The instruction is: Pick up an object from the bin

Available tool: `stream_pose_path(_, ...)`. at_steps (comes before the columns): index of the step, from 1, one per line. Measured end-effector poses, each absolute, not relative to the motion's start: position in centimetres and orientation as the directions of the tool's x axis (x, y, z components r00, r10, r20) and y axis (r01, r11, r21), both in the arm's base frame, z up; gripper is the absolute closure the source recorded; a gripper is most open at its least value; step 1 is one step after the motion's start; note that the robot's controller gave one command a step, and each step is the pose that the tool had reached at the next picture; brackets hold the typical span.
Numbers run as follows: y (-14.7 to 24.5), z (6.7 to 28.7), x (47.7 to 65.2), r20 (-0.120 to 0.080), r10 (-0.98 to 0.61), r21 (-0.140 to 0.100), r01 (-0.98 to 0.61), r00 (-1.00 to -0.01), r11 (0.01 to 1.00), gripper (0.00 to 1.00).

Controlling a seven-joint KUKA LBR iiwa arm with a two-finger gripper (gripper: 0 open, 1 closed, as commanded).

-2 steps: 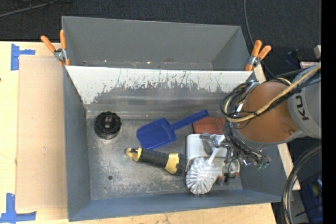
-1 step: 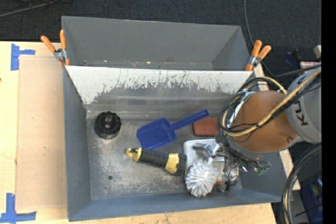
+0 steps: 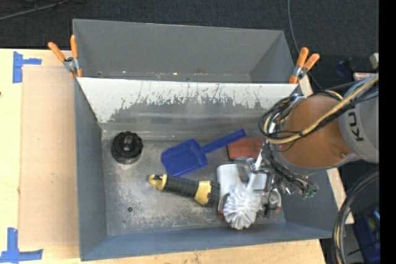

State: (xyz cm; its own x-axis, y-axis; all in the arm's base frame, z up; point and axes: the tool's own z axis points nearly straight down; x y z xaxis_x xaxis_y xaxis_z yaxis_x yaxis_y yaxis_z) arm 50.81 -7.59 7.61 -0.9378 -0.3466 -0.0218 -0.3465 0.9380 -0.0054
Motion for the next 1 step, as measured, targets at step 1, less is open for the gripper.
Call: stream_pose_path(1, -6.21, 7.92, 49.75, -0.034, -0.505, -0.015, -0.505, -0.862, 0.863, 1.0)
